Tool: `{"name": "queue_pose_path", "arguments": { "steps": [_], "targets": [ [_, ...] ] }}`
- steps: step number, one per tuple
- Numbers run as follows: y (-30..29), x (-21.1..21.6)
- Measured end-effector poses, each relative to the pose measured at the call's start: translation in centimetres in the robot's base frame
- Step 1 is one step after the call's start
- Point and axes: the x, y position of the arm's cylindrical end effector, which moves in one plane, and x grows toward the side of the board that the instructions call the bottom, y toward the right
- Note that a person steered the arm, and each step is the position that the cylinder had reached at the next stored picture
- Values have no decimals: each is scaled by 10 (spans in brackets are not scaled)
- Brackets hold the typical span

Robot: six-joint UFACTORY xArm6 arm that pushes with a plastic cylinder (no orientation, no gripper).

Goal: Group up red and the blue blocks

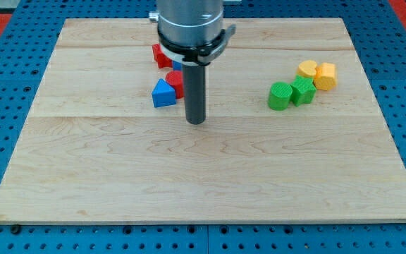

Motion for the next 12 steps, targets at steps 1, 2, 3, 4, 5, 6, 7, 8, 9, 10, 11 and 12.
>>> {"name": "queue_pose_path", "arguments": {
  "steps": [1,2,3,4,5,6,7,8,9,10,11,12],
  "targets": [
    [10,-75],
    [21,-131],
    [-19,-151],
    [-34,-164],
    [-78,-169],
    [-120,-184],
    [-166,-184],
    [-191,-167],
    [-170,-150],
    [-142,-171],
    [-135,-172],
    [-134,-160]
  ]
}}
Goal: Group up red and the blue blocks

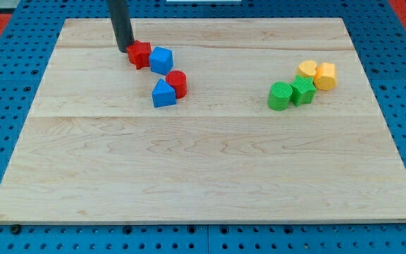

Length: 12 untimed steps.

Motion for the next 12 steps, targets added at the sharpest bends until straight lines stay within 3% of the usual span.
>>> {"name": "queue_pose_path", "arguments": {
  "steps": [2,5,6,8,10,12],
  "targets": [
    [26,23],
    [8,61],
    [-11,17],
    [72,-32],
    [74,25],
    [45,32]
  ]
}}
